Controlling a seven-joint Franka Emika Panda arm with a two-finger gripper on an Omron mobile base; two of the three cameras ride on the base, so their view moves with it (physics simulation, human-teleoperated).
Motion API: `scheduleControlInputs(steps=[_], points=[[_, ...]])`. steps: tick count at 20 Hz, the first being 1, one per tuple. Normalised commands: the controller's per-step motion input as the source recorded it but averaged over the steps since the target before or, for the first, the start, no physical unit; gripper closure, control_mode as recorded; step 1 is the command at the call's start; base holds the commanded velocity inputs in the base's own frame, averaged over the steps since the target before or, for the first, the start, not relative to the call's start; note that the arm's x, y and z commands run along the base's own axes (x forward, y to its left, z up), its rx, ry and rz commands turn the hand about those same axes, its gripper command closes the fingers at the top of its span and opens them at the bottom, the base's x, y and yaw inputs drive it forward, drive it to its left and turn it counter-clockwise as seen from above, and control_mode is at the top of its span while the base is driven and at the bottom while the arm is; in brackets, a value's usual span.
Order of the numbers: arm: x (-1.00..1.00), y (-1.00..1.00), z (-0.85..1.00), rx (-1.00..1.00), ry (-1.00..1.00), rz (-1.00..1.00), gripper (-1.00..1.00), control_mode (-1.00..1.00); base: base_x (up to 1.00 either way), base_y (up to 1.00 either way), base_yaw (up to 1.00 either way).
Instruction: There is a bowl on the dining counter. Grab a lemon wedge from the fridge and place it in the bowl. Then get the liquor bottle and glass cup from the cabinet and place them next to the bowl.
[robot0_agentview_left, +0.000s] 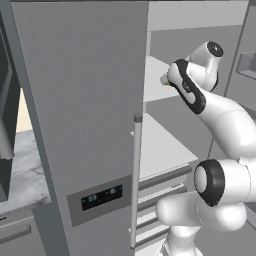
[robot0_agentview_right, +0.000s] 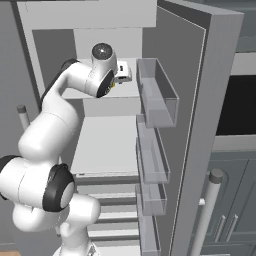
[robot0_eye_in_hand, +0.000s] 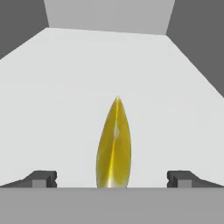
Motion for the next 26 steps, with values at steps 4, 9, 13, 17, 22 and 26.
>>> scheduleControlInputs(steps=[4, 9, 13, 17, 22, 26], points=[[0.18, 0.0, -0.02, 0.0, 0.03, 0.0, -1.0, -1.0, 0.0, 0.0, 0.0], [0.16, 0.0, -0.06, 0.0, 0.03, 0.0, -1.0, -1.0, 0.0, 0.0, 0.0], [0.15, 0.02, -0.13, -0.02, 0.04, 0.0, 1.0, -1.0, 0.0, 0.0, 0.0], [0.16, 0.03, -0.18, -0.02, 0.04, 0.0, 1.0, -1.0, 0.0, 0.0, 0.0], [0.12, 0.0, -0.14, 0.0, 0.04, 0.0, 1.0, -1.0, 0.0, 0.0, 0.0], [0.01, 0.0, -0.03, -0.01, 0.02, 0.0, 1.0, -1.0, 0.0, 0.0, 0.0]])
